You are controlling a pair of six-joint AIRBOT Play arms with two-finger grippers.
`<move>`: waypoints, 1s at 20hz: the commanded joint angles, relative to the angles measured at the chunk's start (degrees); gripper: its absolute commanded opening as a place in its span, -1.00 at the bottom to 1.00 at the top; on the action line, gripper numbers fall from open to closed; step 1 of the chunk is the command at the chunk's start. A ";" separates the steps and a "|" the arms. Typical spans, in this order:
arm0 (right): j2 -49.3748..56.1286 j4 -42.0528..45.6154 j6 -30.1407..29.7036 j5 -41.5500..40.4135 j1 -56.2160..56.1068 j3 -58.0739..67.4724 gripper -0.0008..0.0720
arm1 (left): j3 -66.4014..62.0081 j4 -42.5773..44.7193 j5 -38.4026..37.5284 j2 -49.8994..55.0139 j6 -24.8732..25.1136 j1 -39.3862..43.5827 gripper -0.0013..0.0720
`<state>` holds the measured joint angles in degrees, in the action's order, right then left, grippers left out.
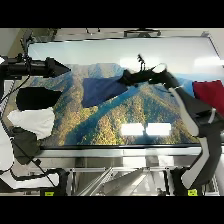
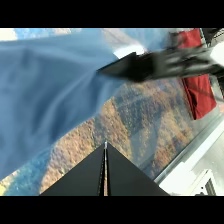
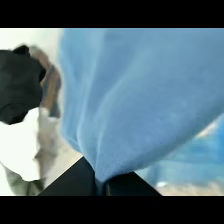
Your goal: Fold the shirts.
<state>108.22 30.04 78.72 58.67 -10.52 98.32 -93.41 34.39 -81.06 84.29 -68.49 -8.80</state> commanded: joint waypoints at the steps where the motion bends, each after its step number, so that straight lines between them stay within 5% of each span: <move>1: -10.67 12.68 4.92 7.82 6.16 0.20 -0.93 | 0.00 0.04 -0.02 -0.02 -0.04 -0.04 -0.92; 4: -19.56 22.64 7.04 15.50 12.90 -2.10 -0.94 | 0.00 0.04 -0.09 -0.02 -0.13 -0.02 -0.92; 11: -33.92 21.46 4.83 21.79 35.54 -7.39 -0.93 | 0.00 0.02 -3.26 -0.02 -0.17 -0.04 -0.92; 16: -29.03 14.97 -2.56 7.45 43.67 -4.63 -0.93 | 0.00 0.04 0.26 0.00 -0.15 -0.02 -0.92; 20: -14.21 7.72 2.16 7.41 46.88 20.76 -0.94 | 0.00 0.04 5.31 0.00 -0.13 0.07 -0.92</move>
<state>85.80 42.68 78.41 68.12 33.65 104.53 -93.41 34.41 -79.22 84.29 -68.69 -8.75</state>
